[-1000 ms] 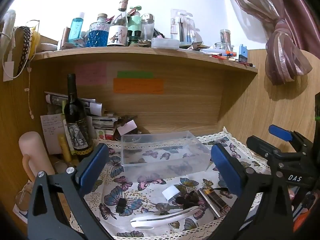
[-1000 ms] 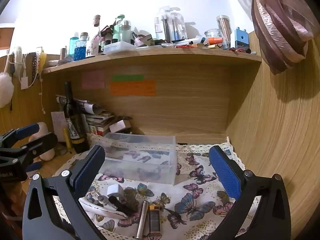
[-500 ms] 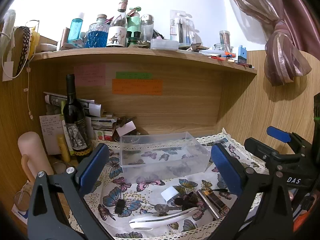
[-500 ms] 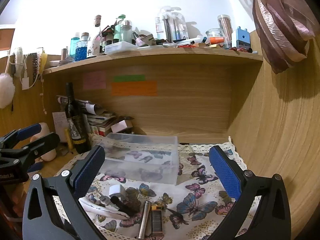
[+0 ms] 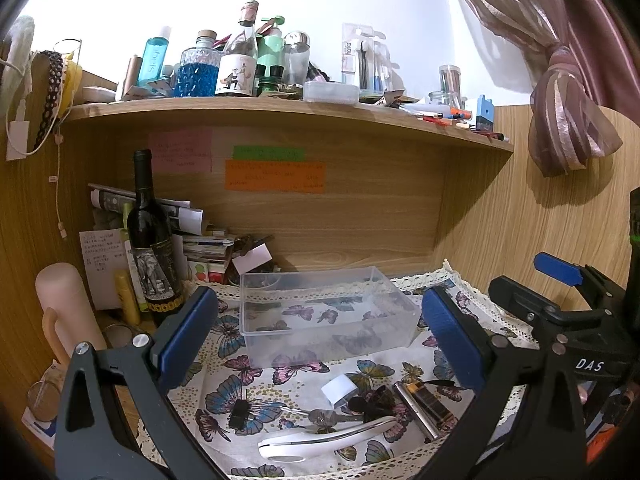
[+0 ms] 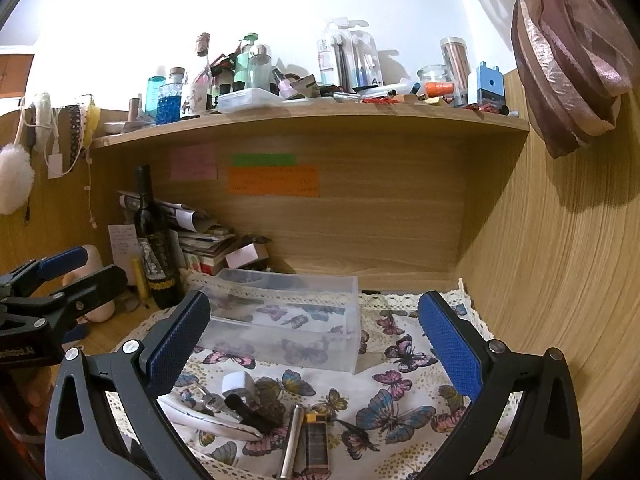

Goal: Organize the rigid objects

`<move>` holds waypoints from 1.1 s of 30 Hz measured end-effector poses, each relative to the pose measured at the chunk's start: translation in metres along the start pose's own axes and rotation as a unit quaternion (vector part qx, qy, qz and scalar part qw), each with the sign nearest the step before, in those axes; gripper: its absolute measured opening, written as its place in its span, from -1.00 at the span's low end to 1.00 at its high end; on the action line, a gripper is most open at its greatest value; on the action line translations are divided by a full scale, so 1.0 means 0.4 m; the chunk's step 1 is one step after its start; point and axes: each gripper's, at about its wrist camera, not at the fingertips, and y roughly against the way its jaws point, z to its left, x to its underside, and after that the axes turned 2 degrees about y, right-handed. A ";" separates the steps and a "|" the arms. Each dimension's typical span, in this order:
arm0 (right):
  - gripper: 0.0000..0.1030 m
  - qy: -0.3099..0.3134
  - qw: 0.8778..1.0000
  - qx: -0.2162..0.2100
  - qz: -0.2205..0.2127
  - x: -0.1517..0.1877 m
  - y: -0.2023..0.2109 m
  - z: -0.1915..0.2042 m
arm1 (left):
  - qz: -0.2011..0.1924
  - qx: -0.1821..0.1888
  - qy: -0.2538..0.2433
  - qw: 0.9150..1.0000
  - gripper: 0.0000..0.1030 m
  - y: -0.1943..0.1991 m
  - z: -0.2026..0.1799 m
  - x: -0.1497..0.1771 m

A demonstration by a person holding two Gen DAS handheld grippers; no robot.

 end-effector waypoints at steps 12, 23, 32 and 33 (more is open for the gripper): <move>1.00 0.001 1.000 0.000 0.000 -0.001 0.000 0.000 | 0.000 -0.002 0.001 1.000 1.00 -0.003 -0.002 0.001; 1.00 0.001 1.000 0.001 0.000 -0.002 0.001 0.001 | -0.003 0.002 0.000 1.000 1.00 -0.006 -0.001 0.005; 1.00 -0.001 1.000 0.001 -0.001 -0.007 0.002 -0.002 | -0.005 0.003 -0.001 1.000 1.00 -0.009 -0.004 0.007; 1.00 -0.001 1.000 0.001 0.000 -0.007 0.002 -0.003 | -0.005 0.003 -0.001 1.000 1.00 -0.009 -0.004 0.007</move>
